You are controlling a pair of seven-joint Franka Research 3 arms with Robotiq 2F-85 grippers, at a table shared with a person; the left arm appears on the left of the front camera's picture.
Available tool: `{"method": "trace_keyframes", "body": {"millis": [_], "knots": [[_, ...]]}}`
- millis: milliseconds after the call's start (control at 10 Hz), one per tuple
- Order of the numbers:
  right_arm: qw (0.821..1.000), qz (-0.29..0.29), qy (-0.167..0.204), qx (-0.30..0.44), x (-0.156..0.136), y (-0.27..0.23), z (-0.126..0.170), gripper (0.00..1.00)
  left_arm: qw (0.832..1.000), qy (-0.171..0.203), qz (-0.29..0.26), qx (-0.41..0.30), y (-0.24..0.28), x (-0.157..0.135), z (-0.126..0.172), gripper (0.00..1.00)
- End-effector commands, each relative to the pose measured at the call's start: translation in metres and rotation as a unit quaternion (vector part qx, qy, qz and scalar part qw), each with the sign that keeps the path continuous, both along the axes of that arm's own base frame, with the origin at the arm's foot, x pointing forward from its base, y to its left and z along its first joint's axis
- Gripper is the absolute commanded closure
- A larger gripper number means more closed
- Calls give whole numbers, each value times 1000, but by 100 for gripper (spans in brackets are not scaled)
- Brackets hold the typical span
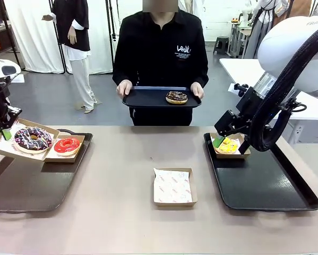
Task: Individually package the donuts and arrange them on the tray.
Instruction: Place the picked Paper togo box on the Handle tray while simultaneously picking up another Paper togo box from the table with the other hand.
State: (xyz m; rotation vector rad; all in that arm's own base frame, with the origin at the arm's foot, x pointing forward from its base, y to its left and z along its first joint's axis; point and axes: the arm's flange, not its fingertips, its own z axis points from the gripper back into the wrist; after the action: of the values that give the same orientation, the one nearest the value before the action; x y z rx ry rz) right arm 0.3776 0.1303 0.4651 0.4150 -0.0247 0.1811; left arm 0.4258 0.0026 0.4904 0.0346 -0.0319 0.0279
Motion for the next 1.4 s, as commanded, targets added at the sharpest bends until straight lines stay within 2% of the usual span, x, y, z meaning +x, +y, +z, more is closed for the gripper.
{"method": "trace_keyframes", "body": {"millis": [0, 200, 400, 600, 900, 1300], "knots": [[1000, 0, 2, -9, -1, 0, 1, 0, 1000, 1, -2, -2, 1, 0, 2, 99], [1000, 1, 0, 0, 0, 0, 0, 0, 1000, 0, 0, 0, 0, 0, 0, 99], [998, -25, -1, -56, 5, 34, 0, 0, 1000, 9, 10, 9, 26, -3, -8, 99], [995, -23, -1, -101, 10, 71, -7, 0, 999, -9, 19, 27, 51, -16, -8, 99], [990, -21, -10, -138, 16, 108, -29, 0, 998, -23, 30, 53, 73, -22, -22, 99], [987, -11, -27, -155, 16, 136, -75, 0, 997, 4, 14, 72, 76, -17, -63, 99]]}}
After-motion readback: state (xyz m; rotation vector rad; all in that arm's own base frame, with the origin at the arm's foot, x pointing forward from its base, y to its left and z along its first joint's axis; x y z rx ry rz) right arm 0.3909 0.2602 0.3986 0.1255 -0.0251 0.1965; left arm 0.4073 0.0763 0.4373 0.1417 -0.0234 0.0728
